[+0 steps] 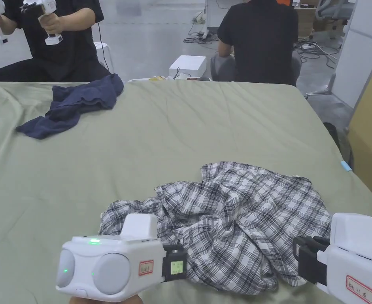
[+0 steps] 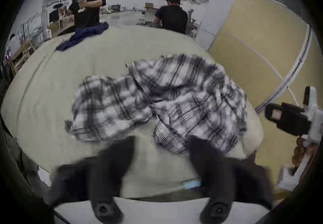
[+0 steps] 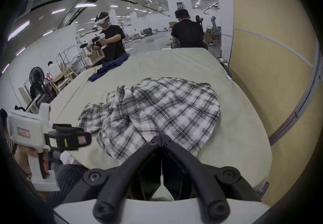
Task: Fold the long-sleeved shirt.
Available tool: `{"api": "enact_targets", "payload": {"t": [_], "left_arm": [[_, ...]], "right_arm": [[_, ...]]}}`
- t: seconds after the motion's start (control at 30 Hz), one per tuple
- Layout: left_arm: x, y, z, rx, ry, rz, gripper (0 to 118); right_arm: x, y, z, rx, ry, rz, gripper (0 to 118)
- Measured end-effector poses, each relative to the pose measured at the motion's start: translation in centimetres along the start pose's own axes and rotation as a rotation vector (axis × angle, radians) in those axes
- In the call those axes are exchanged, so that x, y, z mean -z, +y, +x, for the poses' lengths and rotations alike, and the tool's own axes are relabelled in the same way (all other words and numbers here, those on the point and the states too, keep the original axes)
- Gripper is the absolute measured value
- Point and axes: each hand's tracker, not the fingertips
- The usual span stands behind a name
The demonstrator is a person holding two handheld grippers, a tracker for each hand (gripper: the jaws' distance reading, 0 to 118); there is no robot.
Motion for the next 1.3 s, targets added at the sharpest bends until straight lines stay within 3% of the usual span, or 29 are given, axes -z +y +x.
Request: {"api": "enact_targets", "payload": {"t": [0.03,0.17,0.23,0.27,0.3,0.33,0.37,0.4,0.43,0.47,0.67,0.83,0.87,0.9,0.93,0.97,1.1,1.3], "left_arm": [[0.8,0.0,0.2,0.003,0.004,-0.016,94],[3.7,0.2,0.7,-0.007,0.017,-0.010,89],[5.0,0.2,0.7,-0.012,0.006,-0.025,80],[5.5,0.2,0.7,-0.013,-0.004,-0.029,65],[5.7,0.1,0.9,-0.017,-0.012,-0.029,32],[5.7,0.0,1.1,-0.020,-0.030,-0.027,12],[5.8,-0.3,0.9,-0.018,-0.040,-0.026,5],[5.7,-0.5,0.9,-0.012,-0.052,-0.028,4],[5.6,-0.6,0.9,-0.008,-0.058,-0.028,4],[5.3,-0.8,0.7,-0.004,-0.065,-0.028,4],[4.2,-0.7,-0.9,-0.022,-0.071,-0.020,3],[3.3,-0.5,-1.4,-0.014,-0.063,-0.005,3],[3.1,-0.5,-1.6,-0.017,-0.066,-0.003,3],[2.8,-0.5,-1.9,-0.018,-0.067,0.000,3],[2.4,-0.5,-2.1,-0.023,-0.064,0.005,2],[1.7,-0.6,-2.7,-0.030,-0.062,0.011,2],[-2.0,-0.6,-5.7,-0.069,-0.034,0.069,2],[-11.0,0.0,-10.2,-0.175,0.000,0.236,2]], "right_arm": [[0.0,-0.1,0.2,0.003,-0.005,-0.002,0],[0.3,-0.4,1.1,0.023,-0.028,-0.014,0],[0.6,-0.4,1.6,0.033,-0.039,-0.024,0],[0.8,-0.4,1.9,0.036,-0.044,-0.027,0],[1.1,-0.3,2.3,0.038,-0.050,-0.031,0],[1.3,-0.1,2.7,0.044,-0.054,-0.029,1],[1.8,0.3,3.4,0.066,-0.057,-0.020,16],[2.3,1.0,4.4,0.099,-0.067,-0.007,54],[2.9,1.6,5.4,0.140,-0.079,0.014,82],[3.9,2.4,6.5,0.181,-0.091,0.027,97],[13.5,8.3,13.5,0.307,-0.187,-0.026,87],[19.8,9.6,15.5,0.404,-0.233,-0.128,54],[20.7,9.2,15.7,0.429,-0.210,-0.172,54],[21.4,8.7,15.9,0.450,-0.169,-0.213,14],[21.5,8.1,16.0,0.473,-0.146,-0.230,0],[21.3,7.7,16.5,0.490,-0.169,-0.212,0],[15.7,8.5,16.0,0.414,-0.148,-0.063,0],[4.1,12.5,14.6,0.420,-0.067,0.143,0]]}}
